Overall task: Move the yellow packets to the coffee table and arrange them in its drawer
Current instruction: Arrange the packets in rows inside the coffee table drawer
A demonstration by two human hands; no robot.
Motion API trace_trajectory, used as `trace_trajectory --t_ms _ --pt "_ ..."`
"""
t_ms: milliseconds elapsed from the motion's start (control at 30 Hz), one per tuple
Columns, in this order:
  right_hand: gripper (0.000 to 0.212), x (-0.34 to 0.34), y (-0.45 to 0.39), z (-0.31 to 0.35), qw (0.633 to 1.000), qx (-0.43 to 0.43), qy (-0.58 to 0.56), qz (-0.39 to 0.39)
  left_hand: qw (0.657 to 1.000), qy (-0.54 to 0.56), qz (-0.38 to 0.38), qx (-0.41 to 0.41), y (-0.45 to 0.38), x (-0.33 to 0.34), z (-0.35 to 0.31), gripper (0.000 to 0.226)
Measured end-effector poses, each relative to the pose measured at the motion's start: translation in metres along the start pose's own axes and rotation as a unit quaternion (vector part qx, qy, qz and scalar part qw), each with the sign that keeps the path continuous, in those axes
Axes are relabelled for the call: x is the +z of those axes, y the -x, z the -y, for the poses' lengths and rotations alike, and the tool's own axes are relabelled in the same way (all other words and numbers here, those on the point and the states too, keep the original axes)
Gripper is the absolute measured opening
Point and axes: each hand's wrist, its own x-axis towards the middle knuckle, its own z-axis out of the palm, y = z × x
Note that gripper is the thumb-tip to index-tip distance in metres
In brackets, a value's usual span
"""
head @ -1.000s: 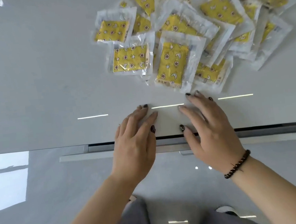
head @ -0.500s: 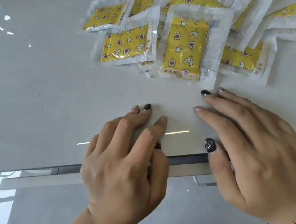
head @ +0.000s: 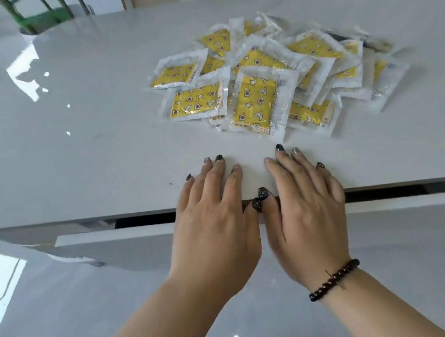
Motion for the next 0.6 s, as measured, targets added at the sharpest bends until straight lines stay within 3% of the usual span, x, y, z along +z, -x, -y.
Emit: trace_trajectory --t_ms 167,267,433,600 --pt "0.050 0.000 0.001 -0.007 0.998 -0.043 0.045 0.004 0.998 0.003 0.028 0.056 -0.003 -0.007 0.018 0.056" --pt "0.055 -0.003 0.003 -0.013 0.994 -0.068 0.081 0.028 0.993 -0.033 0.007 0.113 0.008 -0.005 0.030 0.063" --pt "0.054 -0.012 0.017 -0.007 0.991 -0.052 0.085 0.090 0.992 -0.044 0.050 0.108 0.037 -0.013 0.028 0.064" --pt "0.064 -0.027 0.040 0.008 0.976 -0.074 0.149 0.138 0.992 0.105 0.039 0.065 0.064 -0.034 0.047 0.060"
